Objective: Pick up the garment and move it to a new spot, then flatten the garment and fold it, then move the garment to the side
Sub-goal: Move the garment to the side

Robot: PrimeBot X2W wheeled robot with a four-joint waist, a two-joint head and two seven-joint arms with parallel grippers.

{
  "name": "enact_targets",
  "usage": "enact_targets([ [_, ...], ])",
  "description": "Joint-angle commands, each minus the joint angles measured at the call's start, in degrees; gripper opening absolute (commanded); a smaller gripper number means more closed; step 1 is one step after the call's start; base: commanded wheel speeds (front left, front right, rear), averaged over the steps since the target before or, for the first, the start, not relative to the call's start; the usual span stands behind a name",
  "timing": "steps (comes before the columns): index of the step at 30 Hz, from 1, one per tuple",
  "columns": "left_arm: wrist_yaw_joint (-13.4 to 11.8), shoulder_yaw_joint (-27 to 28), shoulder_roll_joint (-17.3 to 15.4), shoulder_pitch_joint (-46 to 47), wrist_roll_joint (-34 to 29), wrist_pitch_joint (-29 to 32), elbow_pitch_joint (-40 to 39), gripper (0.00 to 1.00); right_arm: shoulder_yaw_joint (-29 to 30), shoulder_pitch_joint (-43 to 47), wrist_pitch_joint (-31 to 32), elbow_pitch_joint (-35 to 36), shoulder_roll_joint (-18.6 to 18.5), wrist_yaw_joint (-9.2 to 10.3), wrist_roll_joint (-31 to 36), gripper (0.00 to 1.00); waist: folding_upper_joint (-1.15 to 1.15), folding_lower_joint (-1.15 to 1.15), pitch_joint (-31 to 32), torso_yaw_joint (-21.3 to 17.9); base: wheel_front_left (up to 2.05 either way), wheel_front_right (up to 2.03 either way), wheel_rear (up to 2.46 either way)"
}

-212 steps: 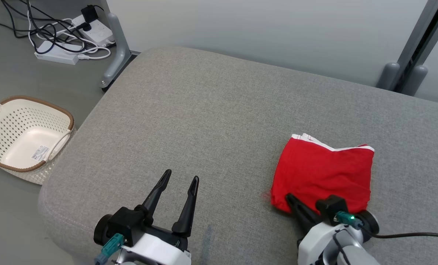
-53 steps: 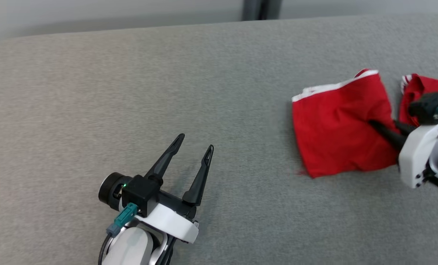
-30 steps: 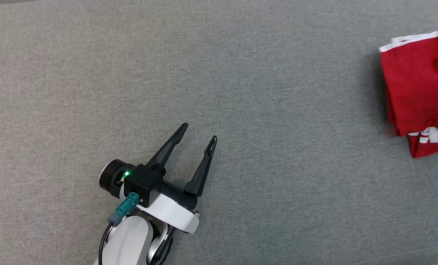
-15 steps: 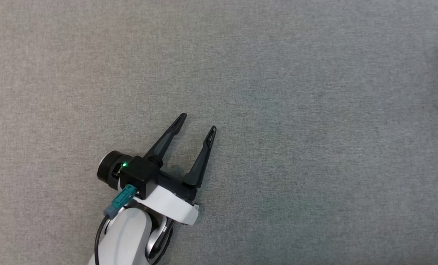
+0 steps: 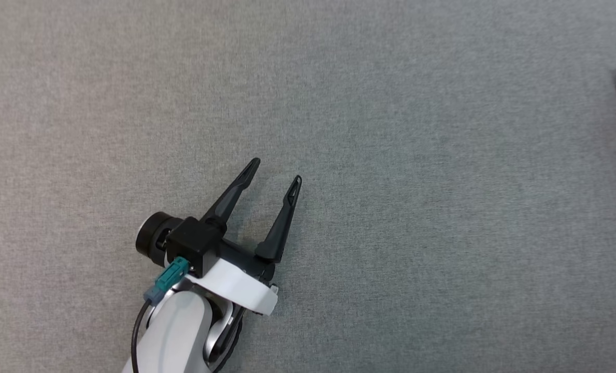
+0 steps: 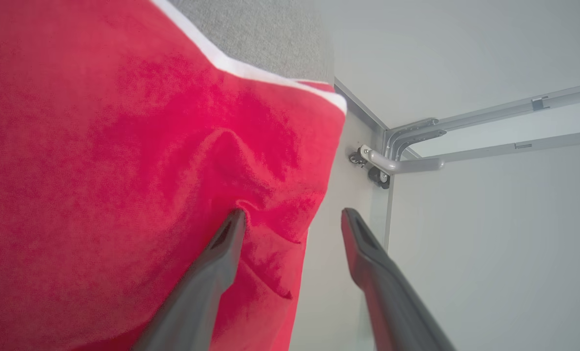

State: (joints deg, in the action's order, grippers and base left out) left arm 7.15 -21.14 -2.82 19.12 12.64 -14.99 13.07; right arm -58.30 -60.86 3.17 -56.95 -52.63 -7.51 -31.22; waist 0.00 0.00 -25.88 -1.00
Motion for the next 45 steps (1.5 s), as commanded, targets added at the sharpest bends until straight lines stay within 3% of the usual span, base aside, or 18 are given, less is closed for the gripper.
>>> enact_targets([
  [1, -0.25, 0.07, -0.22, -0.83, 0.37, -0.23, -0.01, 1.0, 0.68, -0.52, -0.63, -0.56, 0.87, 0.04, 0.96, 1.0, 0.0, 0.0, 2.14, -0.45, 0.0, 0.0, 0.0],
  [11, -1.9, 1.18, -0.24, -4.57, 0.61, -0.24, -0.01, 1.0, 3.0, -0.9, -5.93, 1.27, 6.86, 0.04, 4.91, 1.0, 0.0, 0.0, 10.44, -1.32, 0.0, 0.0, 0.0],
  [17, -2.91, 4.35, -0.24, -7.93, -0.23, -0.23, -0.32, 1.0, 8.23, 2.75, -15.26, 3.15, 13.84, 0.03, 4.6, 1.0, 0.0, 0.0, 15.91, -0.69, 0.0, 0.0, 0.0],
  [21, -3.22, 6.55, -0.22, -10.3, -0.45, -0.23, -0.52, 1.0, 12.37, 7.58, -18.04, 4.47, 18.45, 0.04, 4.61, 1.0, 0.0, 0.0, 19.46, 0.46, 0.0, 0.0, 0.0],
  [23, -3.51, 7.38, -0.24, -11.3, -0.6, -0.23, -0.79, 1.0, 15.87, 10.39, -18.43, 6.7, 20.58, 0.03, 5.15, 1.0, 0.0, 0.0, 20.9, 1.3, 0.0, 0.0, 0.0],
  [29, -4.51, 9.72, -0.2, -13.99, -0.81, -0.23, -2.18, 1.0, 33.62, 23.74, -18.38, 21.25, 26.4, 0.03, 12.08, 1.0, 0.0, 0.0, 23.83, 3.45, 0.0, 0.0, 0.0],
  [32, -4.81, 10.5, -0.23, -15.44, -0.88, -0.23, -2.71, 1.0, 41.26, 31.6, -18.39, 28.76, 31.42, 0.03, 18.0, 1.0, 0.0, 0.0, 24.85, 4.28, 0.0, 0.0, 0.0],
  [34, -5.05, 10.81, -0.21, -16.24, -0.62, -0.23, -2.94, 1.0, 47.51, 38.5, -18.39, 35.44, 36.92, 0.03, 22.57, 1.0, 0.0, 0.0, 25.45, 5.02, 0.0, 0.0, 0.0],
  [38, -5.2, 10.71, -0.22, -17.24, 0.5, -0.23, -2.95, 1.0, 52.94, 47.22, -18.4, 43.0, 44.05, 0.03, 28.11, 1.0, 0.0, 0.0, 26.14, 6.24, 0.0, 0.0, 0.0],
  [45, -4.85, 11.06, -0.23, -18.09, 2.56, -0.23, -3.05, 1.0, 57.54, 53.15, -18.4, 45.08, 48.25, 0.03, 30.77, 1.0, 0.0, 0.0, 26.68, 6.97, 0.0, 0.0, 0.0],
])
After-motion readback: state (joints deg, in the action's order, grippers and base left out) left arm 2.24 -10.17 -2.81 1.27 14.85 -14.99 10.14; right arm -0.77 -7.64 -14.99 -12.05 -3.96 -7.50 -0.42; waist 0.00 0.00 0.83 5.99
